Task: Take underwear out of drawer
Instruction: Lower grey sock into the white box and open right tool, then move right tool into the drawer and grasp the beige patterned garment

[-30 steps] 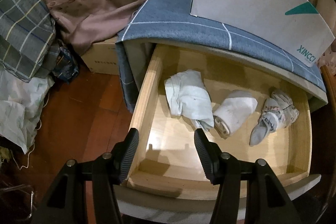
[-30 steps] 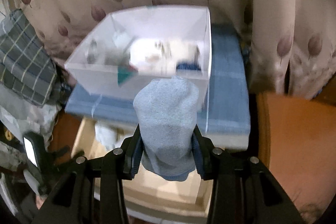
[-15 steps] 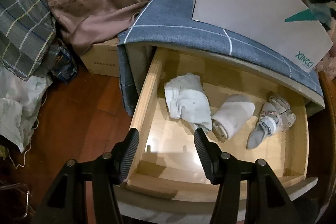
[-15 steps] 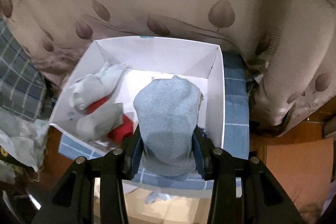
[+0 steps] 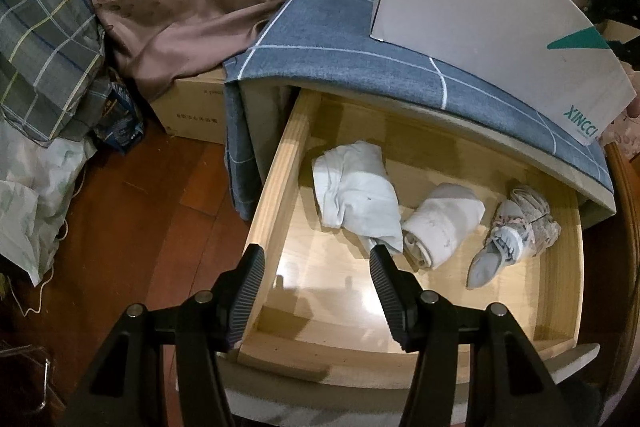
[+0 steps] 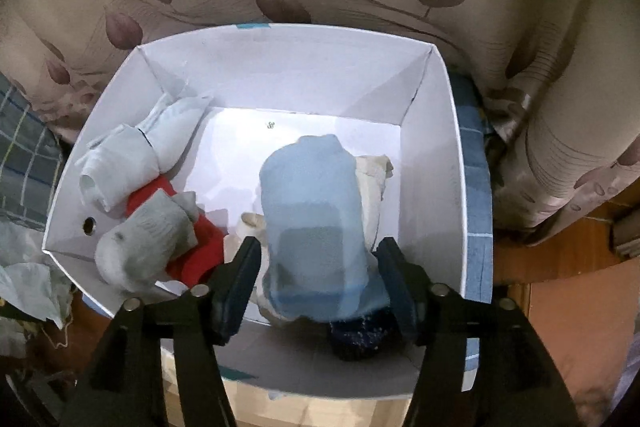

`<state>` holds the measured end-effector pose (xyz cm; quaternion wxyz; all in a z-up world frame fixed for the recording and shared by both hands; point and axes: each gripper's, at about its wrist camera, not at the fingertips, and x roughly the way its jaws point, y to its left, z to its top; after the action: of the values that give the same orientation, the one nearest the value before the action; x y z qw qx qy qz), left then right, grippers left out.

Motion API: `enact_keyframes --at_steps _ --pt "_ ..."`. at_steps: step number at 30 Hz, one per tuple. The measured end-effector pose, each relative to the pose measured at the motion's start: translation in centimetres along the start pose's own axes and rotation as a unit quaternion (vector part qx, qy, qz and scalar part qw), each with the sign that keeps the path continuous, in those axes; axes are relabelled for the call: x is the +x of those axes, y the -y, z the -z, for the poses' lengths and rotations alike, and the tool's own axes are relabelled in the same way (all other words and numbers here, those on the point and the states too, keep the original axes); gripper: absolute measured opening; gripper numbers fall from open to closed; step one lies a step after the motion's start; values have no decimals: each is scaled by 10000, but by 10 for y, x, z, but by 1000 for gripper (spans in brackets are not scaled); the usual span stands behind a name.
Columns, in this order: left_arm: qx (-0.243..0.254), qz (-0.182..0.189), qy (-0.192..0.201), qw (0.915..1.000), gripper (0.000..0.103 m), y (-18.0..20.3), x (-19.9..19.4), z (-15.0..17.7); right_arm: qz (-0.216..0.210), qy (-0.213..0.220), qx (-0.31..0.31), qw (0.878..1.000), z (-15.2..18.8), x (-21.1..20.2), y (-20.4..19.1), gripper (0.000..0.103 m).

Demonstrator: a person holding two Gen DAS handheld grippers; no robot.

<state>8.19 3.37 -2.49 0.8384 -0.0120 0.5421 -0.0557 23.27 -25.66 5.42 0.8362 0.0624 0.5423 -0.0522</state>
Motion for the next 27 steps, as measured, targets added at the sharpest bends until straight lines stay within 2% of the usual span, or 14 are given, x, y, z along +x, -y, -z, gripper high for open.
enact_keyframes --at_steps 6,11,15,16,17,19,23,27 --pt "-43 -24 -125 9999 56 -1 6 0 -153 236 -21 9996 12 -38 7 59" --pt "-124 -102 -186 9997 56 -3 8 1 -406 383 -268 9981 54 -75 14 59" --pt "-59 -209 -209 9995 56 -1 9 1 -550 260 -454 9971 98 -85 24 58" --pt "-52 -212 -214 9995 56 -1 9 1 -559 222 -471 9971 108 -84 26 57" --pt "-49 -222 -226 9995 56 -1 10 1 -568 161 -492 9970 118 -81 28 48" --pt "-46 -244 -240 9994 56 -1 10 1 -567 58 -497 9971 138 -74 33 39" --pt "-39 -283 -243 9993 56 -1 10 1 -498 -372 -505 9968 172 -36 40 39" --pt "-78 -276 -249 9993 56 -3 11 1 -351 -629 -668 9952 191 6 42 36"
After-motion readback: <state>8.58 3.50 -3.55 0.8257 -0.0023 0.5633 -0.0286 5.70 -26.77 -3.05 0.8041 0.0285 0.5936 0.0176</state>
